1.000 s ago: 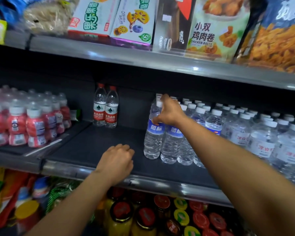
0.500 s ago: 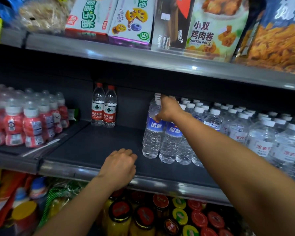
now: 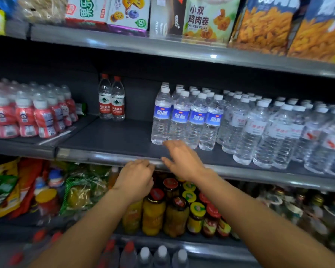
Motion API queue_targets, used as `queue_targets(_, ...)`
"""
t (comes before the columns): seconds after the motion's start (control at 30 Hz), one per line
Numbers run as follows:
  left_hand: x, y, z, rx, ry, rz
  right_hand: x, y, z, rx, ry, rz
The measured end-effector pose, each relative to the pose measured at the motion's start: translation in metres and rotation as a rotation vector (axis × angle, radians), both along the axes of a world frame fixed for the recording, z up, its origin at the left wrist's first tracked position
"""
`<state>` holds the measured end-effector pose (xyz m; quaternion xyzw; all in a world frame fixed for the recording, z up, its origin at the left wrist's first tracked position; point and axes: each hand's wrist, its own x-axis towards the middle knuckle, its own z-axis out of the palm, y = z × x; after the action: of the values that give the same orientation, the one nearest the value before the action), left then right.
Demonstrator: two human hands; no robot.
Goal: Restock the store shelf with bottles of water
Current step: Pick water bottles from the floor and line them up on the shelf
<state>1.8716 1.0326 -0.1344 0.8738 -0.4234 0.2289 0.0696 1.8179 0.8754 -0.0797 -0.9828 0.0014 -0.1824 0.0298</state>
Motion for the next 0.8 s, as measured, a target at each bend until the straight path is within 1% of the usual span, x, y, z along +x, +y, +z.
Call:
queue_targets(0.13, -0.051, 0.005, -0.041, 0.143, 0.106, 0.064, -0.067, 0.008, -0.07, 0.037, 0.079, 0.013)
queue_targets(0.27, -0.106, 0.009, -0.093, 0.274, 0.223, 0.071, -0.126, 0.017, -0.142, 0.058, 0.198, -0.035)
queue_targets(0.37, -0.145, 0.013, -0.134, 0.32, 0.324, 0.058, -0.16, 0.022, -0.19, 0.126, 0.29, -0.073)
queue_targets(0.53, -0.186, 0.022, -0.202, 0.395, 0.491, 0.063, -0.197, 0.03, -0.263, 0.249, 0.435, -0.149)
queue_targets(0.6, -0.197, 0.026, -0.227, 0.431, 0.54, 0.045, -0.208, 0.034, -0.286, 0.261, 0.495, -0.173)
queue_targets(0.73, -0.207, 0.037, -0.261, 0.452, 0.595, 0.015, -0.222, 0.042, -0.322, 0.313, 0.576, -0.198)
queue_targets(0.8, -0.204, 0.044, -0.287, 0.445, 0.559, 0.046, -0.222, 0.045, -0.336, 0.339, 0.614, -0.196)
